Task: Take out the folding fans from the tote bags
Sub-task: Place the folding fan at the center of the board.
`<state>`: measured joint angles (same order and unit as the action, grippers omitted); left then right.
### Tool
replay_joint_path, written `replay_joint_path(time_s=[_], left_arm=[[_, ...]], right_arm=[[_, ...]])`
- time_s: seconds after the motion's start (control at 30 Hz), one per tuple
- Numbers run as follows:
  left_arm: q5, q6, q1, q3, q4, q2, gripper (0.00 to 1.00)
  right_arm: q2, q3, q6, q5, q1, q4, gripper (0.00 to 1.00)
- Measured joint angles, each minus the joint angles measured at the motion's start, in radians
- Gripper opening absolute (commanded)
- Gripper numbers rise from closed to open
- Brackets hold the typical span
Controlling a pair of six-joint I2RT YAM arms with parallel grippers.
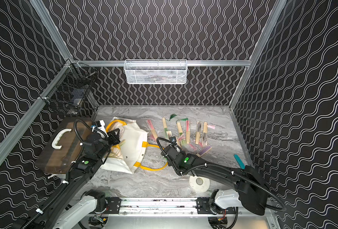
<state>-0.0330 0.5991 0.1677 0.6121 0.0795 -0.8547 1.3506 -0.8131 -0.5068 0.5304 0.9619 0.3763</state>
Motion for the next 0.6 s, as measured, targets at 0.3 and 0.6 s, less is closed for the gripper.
replay_joint_path(time_s=[0.3,0.6], left_arm=[[-0.004,-0.022,0.000,0.015,-0.032,0.012,0.00],[-0.003,-0.025,0.000,0.016,-0.031,0.006,0.00]], right_arm=[[0.142,0.031,-0.006,-0.159,-0.082,-0.033,0.18],[0.175,0.055,-0.051,-0.259,-0.082,-0.087,0.26]])
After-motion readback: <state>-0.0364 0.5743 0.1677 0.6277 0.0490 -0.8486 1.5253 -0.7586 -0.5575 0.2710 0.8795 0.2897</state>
